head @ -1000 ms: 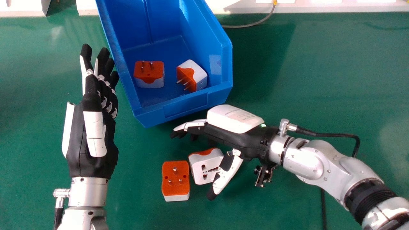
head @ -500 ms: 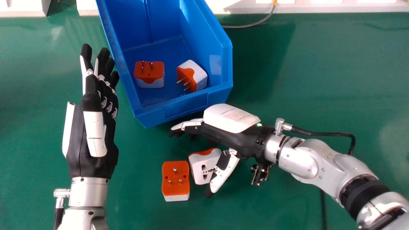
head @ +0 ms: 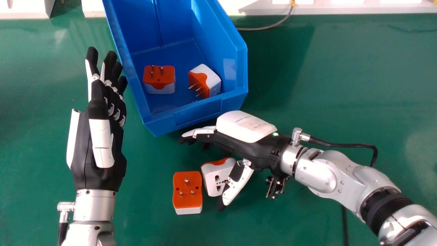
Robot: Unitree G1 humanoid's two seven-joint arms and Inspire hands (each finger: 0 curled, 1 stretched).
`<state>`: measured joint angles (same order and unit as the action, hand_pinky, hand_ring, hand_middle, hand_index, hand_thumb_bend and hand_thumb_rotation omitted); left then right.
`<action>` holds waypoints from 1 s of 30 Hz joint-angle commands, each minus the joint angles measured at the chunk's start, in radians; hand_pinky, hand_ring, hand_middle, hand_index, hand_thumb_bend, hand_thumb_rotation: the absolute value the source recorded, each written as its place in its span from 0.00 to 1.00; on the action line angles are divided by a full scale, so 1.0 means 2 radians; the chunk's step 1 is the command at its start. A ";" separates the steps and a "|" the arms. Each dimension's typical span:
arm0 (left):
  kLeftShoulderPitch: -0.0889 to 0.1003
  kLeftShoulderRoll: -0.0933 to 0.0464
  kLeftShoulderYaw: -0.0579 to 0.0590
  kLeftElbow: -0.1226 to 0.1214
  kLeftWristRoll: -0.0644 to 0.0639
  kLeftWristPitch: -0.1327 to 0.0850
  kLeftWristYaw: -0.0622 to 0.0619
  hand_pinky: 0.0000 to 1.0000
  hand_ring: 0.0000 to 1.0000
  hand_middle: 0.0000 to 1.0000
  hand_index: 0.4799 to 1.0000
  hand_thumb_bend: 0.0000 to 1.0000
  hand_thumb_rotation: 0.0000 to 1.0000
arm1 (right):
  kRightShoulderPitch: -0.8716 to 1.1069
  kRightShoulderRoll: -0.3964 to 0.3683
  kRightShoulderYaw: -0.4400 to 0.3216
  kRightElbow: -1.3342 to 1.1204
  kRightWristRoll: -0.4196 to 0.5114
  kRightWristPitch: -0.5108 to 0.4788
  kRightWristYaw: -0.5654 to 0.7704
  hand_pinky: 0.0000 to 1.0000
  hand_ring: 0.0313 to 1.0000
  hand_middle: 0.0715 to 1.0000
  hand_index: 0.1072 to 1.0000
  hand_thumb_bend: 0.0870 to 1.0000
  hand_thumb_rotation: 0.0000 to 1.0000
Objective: Pick all objects and put in blue box
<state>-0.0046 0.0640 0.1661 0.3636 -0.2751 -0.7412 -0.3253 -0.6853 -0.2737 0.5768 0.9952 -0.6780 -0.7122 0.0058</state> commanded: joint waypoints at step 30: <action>-0.003 0.002 0.000 -0.005 0.000 -0.010 -0.005 1.00 1.00 1.00 1.00 0.88 1.00 | 0.006 -0.009 0.001 0.026 -0.021 -0.033 -0.081 0.40 0.44 0.50 0.53 0.62 0.08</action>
<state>-0.0047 0.0644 0.1667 0.3640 -0.2761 -0.7412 -0.3265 -0.6685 -0.2759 0.5782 1.0493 -0.7149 -0.7728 -0.1416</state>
